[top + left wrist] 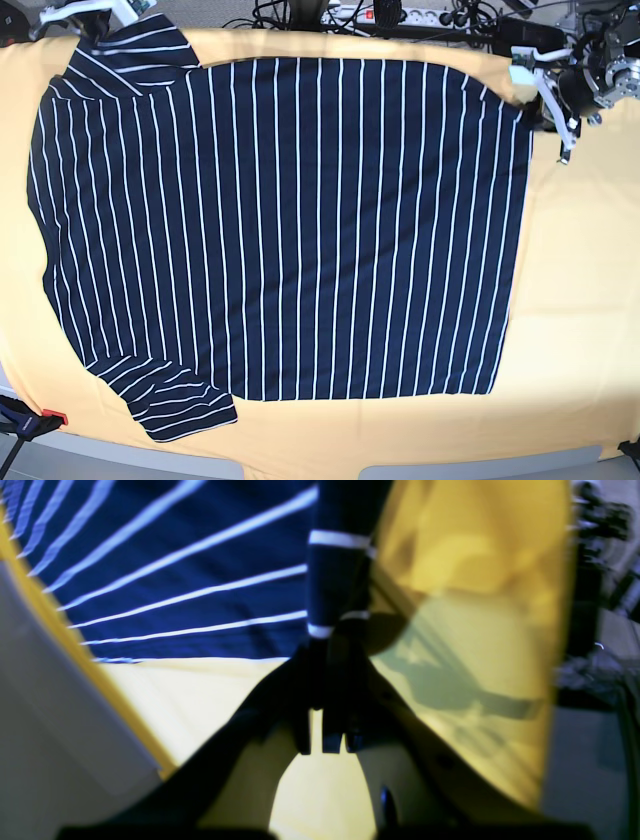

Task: Fold the T-shirt properly
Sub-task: 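Lift the gripped side edge and fold it over toward the shirt's middle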

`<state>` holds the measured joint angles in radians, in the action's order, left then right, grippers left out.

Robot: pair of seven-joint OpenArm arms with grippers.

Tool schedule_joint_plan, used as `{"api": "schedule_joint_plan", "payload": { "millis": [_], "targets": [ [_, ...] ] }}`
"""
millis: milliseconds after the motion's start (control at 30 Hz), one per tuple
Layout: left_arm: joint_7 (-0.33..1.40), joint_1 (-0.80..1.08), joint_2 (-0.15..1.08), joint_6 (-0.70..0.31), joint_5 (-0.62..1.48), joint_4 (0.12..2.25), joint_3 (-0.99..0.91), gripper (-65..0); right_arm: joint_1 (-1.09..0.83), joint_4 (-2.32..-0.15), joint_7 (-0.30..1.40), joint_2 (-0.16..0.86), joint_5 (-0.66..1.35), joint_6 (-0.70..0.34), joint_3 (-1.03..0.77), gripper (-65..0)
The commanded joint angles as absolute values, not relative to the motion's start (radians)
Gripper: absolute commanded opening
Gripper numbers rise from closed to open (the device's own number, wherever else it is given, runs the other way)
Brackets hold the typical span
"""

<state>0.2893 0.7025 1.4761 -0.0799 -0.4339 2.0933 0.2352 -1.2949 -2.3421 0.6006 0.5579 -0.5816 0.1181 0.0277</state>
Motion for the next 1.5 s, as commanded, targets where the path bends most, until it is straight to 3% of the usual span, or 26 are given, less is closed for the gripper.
{"api": "schedule_joint_plan", "payload": {
  "millis": [0,200,467,667,1000,1367,1467],
  "targets": [
    [0.289,0.682,1.493,-0.052,-0.436,2.111,0.226,-65.0,-1.296,-2.356,0.586,0.582,-0.599,0.134,0.011,-65.0],
    [0.274,0.576,1.471,-0.021,-0.431,2.112,0.226,-65.0,-1.16,-2.356,0.524,0.672,-0.415,0.062,-0.074,-65.0],
    [0.199,0.411,1.362,-0.025,-0.266,2.11,0.226,-65.0,-0.994,-2.356,0.447,0.739,-0.177,-0.071,-0.18,-65.0],
    [0.19,0.339,1.278,-0.025,-0.219,2.07,0.226,-65.0,-0.885,-2.356,0.403,0.774,-0.098,-0.097,-0.185,-65.0],
    [0.146,0.302,1.148,0.056,-0.219,1.939,0.226,-65.0,-0.66,-2.154,0.332,0.779,0.057,-0.244,-0.185,-65.0],
    [0.126,0.215,1.061,0.049,-0.192,1.888,0.226,-65.0,-0.504,-2.024,0.302,0.779,0.163,-0.307,-0.184,-65.0],
    [0.124,0.212,1.061,0.037,-0.189,1.888,0.226,-65.0,-0.475,-2.009,0.291,0.779,0.187,-0.37,-0.183,-65.0]
  ]
}}
